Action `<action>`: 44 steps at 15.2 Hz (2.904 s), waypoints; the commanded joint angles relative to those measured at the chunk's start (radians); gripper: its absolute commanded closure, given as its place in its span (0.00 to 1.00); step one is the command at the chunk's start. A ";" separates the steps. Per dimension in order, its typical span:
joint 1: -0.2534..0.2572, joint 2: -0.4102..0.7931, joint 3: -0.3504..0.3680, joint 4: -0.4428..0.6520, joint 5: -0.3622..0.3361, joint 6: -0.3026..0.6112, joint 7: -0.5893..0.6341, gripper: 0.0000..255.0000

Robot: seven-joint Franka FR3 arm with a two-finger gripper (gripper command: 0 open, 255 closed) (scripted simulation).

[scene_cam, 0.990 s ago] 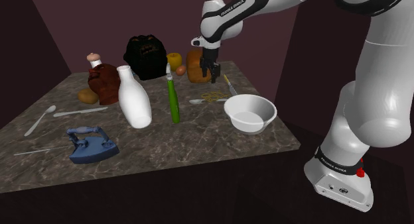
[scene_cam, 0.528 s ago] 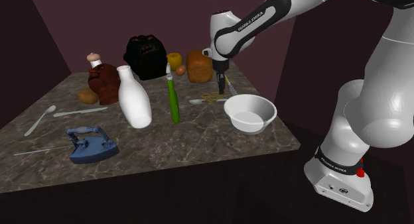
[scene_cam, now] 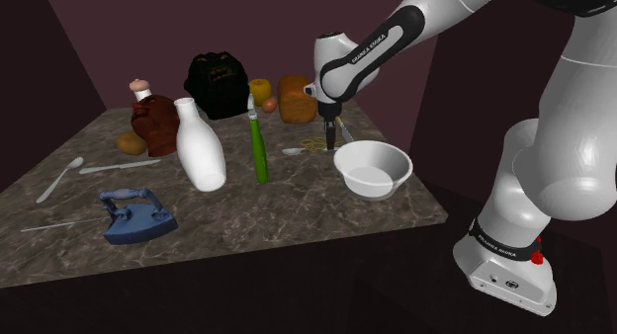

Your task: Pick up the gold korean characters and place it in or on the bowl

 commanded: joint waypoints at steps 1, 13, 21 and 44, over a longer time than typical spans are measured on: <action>0.000 0.003 0.000 -0.002 0.001 0.005 0.000 0.00; 0.000 0.003 0.000 -0.001 0.001 0.005 0.000 1.00; 0.002 -0.039 0.000 0.024 -0.013 -0.062 0.007 1.00; 0.009 -0.163 0.013 0.213 -0.041 -0.370 0.015 1.00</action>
